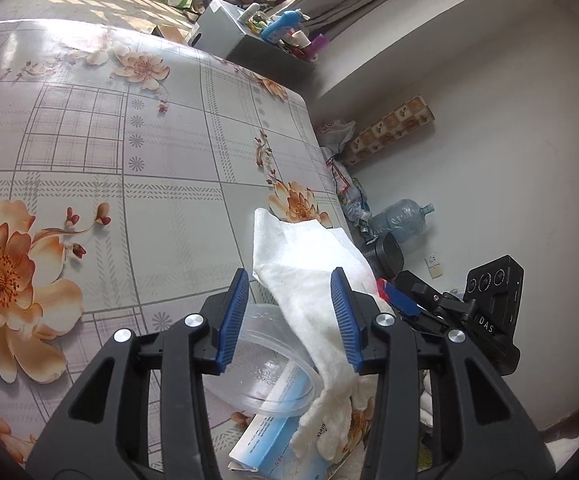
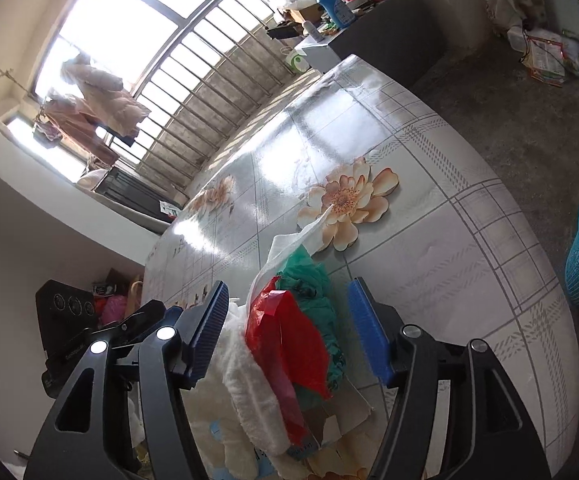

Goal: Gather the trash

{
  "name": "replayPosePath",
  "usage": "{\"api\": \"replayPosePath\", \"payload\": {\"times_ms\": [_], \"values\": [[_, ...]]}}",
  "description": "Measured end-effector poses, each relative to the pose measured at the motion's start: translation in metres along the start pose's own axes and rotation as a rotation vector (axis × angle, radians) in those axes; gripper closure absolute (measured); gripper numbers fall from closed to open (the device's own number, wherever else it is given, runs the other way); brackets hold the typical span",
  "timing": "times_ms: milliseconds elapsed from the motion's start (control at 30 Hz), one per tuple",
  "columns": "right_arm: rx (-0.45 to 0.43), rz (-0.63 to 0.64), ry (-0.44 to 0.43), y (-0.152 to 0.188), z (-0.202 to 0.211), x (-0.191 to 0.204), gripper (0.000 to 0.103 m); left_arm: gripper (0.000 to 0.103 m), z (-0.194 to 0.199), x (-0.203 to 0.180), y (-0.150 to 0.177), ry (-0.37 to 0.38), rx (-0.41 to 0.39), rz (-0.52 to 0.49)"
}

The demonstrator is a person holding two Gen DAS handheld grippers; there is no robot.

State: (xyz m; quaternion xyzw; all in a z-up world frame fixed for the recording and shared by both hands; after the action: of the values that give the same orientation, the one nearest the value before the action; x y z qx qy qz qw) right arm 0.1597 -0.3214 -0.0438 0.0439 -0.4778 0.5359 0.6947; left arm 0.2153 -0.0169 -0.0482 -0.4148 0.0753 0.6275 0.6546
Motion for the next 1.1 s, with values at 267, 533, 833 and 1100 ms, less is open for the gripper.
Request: {"api": "replayPosePath", "payload": {"times_ms": [267,533,833,1100], "values": [[-0.029,0.196,-0.001,0.007,0.037,0.051,0.042,0.062,0.037,0.006,0.019,-0.044,-0.083,-0.028],[0.066,0.311,0.041,0.018,0.011,0.081,0.045,0.064,0.034,0.018,0.040,0.015,-0.056,0.019],[0.142,0.424,0.153,0.026,-0.018,0.095,0.051,0.068,0.024,0.019,0.041,0.034,-0.040,0.001],[0.221,0.466,0.220,0.029,-0.035,0.094,0.083,0.069,0.019,0.021,0.041,0.045,-0.035,0.007]]}}
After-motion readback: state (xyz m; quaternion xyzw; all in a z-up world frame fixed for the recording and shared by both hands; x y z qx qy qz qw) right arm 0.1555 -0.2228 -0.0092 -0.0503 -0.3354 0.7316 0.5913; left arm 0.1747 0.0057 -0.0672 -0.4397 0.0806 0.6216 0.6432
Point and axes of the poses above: each gripper's, at about its wrist camera, not at the fingertips, and z roughly against the way its jaws point, x to its left, y to its underside, the point moved 2 cm from there along -z, roughly the way its jaws point, and after that the axes turned 6 degrees about -y, right-handed, at the moved point
